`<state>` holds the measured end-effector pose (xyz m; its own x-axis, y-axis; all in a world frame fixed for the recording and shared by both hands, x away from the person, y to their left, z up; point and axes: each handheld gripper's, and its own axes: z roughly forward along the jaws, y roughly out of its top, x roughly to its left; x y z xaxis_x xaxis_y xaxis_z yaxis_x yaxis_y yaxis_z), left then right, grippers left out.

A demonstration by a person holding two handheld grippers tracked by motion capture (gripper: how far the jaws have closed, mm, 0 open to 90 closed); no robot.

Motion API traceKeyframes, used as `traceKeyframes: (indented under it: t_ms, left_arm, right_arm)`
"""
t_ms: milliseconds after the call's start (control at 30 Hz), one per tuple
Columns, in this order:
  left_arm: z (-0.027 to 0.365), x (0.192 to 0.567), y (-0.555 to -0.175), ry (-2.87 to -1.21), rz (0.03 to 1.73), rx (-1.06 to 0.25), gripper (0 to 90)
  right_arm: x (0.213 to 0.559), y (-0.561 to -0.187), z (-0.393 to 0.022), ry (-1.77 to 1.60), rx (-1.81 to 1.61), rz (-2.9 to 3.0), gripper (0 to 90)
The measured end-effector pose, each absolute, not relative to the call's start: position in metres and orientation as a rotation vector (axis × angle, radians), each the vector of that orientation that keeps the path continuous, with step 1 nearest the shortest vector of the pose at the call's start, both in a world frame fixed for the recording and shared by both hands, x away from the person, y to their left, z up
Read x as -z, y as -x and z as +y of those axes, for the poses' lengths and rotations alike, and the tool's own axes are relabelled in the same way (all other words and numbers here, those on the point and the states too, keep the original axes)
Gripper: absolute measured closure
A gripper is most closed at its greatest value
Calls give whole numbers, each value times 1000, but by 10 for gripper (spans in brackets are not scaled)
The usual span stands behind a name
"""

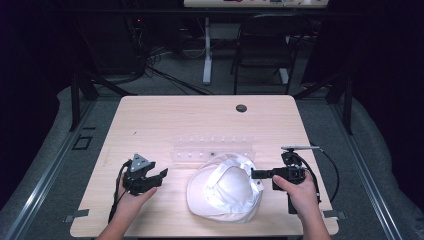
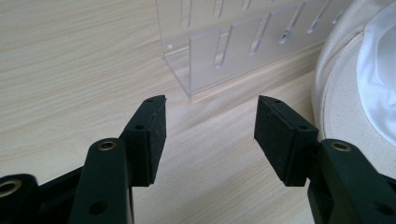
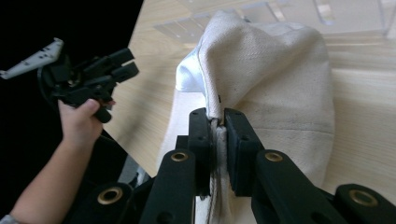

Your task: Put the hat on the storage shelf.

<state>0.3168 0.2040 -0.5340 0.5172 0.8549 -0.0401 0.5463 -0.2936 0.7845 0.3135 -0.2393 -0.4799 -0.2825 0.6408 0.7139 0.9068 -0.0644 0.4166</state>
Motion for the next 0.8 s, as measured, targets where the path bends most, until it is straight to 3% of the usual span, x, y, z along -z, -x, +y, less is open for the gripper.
traceKeyframes:
  t_ms: [800]
  left_arm:
    - [202,533,-315,-1991,1124,-507,440]
  right_arm:
    - [418,-334,-192,1397,1424,-1785,824]
